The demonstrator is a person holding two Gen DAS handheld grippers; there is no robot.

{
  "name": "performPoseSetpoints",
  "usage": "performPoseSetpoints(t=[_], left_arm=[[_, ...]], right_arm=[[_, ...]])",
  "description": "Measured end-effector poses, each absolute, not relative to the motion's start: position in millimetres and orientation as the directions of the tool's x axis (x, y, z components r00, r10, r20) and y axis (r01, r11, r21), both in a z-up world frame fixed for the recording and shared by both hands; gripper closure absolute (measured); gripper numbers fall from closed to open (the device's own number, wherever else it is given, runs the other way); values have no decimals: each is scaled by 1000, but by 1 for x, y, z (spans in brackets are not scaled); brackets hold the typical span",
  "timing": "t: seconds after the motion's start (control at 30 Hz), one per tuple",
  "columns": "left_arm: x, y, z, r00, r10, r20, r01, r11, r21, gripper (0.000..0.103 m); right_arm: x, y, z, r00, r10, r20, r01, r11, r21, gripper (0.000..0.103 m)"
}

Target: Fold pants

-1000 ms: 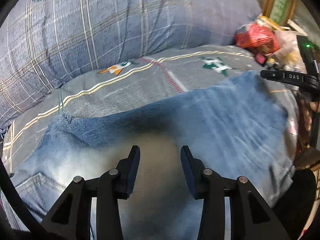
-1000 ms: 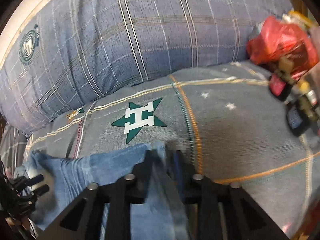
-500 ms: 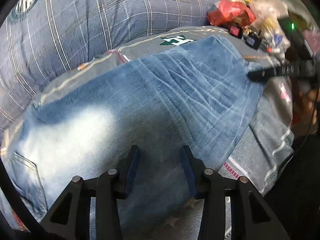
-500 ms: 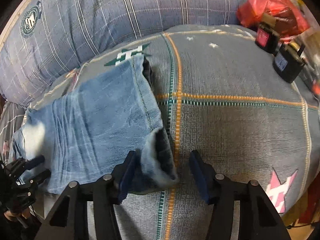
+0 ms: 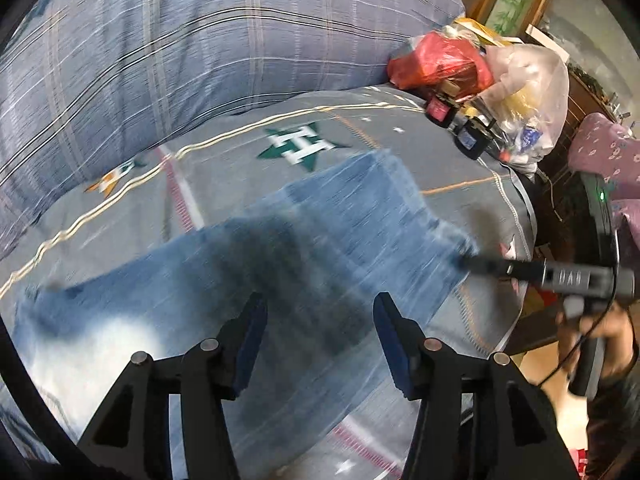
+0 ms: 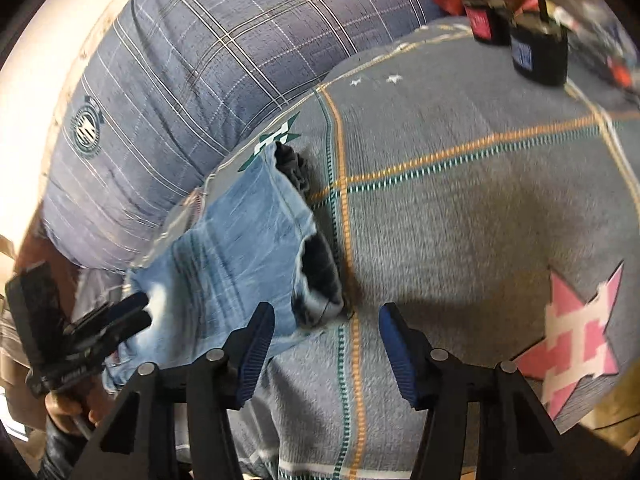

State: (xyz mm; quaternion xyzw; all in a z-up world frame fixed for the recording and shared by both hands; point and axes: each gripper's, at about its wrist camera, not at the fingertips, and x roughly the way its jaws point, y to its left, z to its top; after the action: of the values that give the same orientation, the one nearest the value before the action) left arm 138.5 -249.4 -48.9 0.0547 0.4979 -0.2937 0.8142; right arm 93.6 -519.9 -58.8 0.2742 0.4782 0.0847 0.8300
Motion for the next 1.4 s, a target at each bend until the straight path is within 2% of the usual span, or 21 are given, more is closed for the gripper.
performPoseSetpoints(t=[0.33,0.63,0.67,0.7,0.77,0.8,1.07,1.4], left_arm=[[169,-311,-66,234,-422,-876,518,816,-255,47],[195,-348,-66,208,-432,-878,502,817,-283,47],[199,-353,-67,200,-432,-879,499,817,-288,47],[202,-357,-68,191,-432,-881,497,817,-293,47],[207,-366,-71,176,-429,-886,496,816,-296,47],[209,-369,-72,171,-426,-889,498,815,-295,47],[219,-385,-80,134,-409,-903,510,810,-291,47],[220,-402,-73,132,-345,-929,563,798,-216,47]], right_arm=[[97,-510,-87,518,527,-674,103,743,661,45],[109,-500,-95,550,528,-647,91,732,675,46],[109,-499,-95,553,524,-648,87,737,670,49],[110,-498,-94,556,514,-653,84,747,659,61],[109,-496,-92,565,472,-676,73,788,612,77],[108,-495,-91,573,466,-674,59,797,602,79],[105,-480,-71,607,461,-647,-51,835,548,80],[96,-465,-57,618,472,-629,-134,852,507,81]])
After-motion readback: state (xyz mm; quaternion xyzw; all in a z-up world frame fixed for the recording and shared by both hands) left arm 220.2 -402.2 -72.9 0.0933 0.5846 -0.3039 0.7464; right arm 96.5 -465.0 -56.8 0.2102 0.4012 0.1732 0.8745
